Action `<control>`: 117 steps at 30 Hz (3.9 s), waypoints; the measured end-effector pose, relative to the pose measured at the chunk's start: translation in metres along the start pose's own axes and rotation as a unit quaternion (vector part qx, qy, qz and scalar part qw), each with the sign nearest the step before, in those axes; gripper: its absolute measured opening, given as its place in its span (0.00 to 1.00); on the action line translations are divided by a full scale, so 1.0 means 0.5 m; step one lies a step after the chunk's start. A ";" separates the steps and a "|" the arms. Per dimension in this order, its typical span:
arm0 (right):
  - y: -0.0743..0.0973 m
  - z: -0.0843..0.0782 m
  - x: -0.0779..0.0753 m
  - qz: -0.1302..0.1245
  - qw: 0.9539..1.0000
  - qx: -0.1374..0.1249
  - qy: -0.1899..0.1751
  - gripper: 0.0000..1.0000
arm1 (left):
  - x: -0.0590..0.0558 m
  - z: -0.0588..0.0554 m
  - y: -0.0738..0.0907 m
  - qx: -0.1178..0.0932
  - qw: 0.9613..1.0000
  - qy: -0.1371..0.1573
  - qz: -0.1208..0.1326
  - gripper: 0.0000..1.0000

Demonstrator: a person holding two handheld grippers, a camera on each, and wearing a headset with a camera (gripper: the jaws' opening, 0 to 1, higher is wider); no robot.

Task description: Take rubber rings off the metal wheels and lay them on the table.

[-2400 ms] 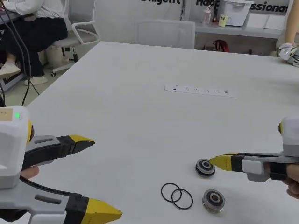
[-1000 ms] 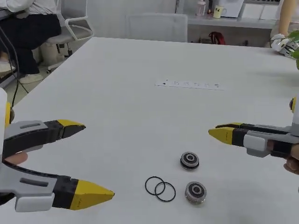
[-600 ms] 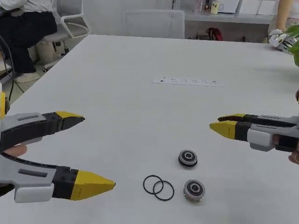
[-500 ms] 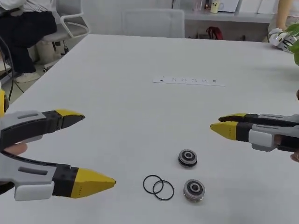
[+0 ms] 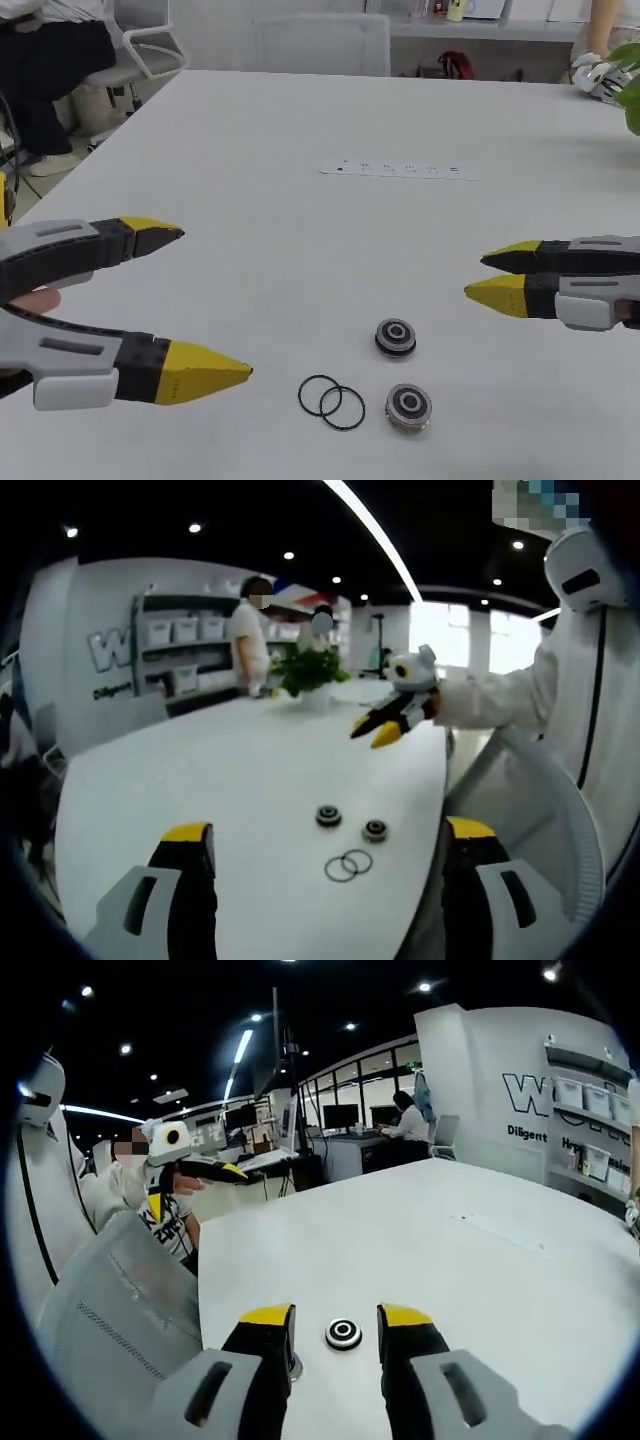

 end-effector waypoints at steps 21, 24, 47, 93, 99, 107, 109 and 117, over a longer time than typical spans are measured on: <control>0.007 -0.078 0.002 0.022 0.997 0.078 0.014 0.35 | 0.001 0.040 -0.052 -0.007 0.999 -0.029 -0.016 0.96; 0.002 -0.090 0.004 0.024 0.997 0.075 0.003 0.35 | 0.001 0.043 -0.059 -0.008 0.999 -0.031 -0.021 0.96; -0.006 -0.134 0.022 0.032 0.997 0.063 -0.040 0.35 | -0.011 0.046 -0.146 0.000 0.996 -0.068 -0.049 0.94; -0.046 -0.155 -0.032 0.053 0.995 0.052 -0.073 0.32 | -0.040 0.007 -0.303 -0.010 0.996 -0.036 -0.082 0.79; -0.056 -0.157 -0.044 0.056 0.994 0.051 -0.077 0.32 | -0.039 -0.013 -0.326 0.001 0.996 -0.032 -0.083 0.73; -0.070 -0.165 -0.059 0.056 0.993 0.043 -0.091 0.30 | -0.041 -0.037 -0.357 0.000 0.996 -0.030 -0.086 0.60; -0.073 -0.167 -0.062 0.054 0.993 0.043 -0.093 0.30 | -0.043 -0.044 -0.363 0.000 0.996 -0.030 -0.089 0.56; -0.091 -0.168 -0.068 0.057 0.993 0.033 -0.099 0.27 | -0.045 -0.072 -0.383 0.009 0.995 -0.026 -0.093 0.46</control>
Point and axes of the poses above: the centre of the closed fingertips' face, and the gripper's own axes: y roughly backward along the fingers, x roughly to its left, z roughly out of its top, the point moved 7 cm from there along y, roughly backward along the fingers, and after that the axes turned 12 degrees about z, right-handed, at the moved point
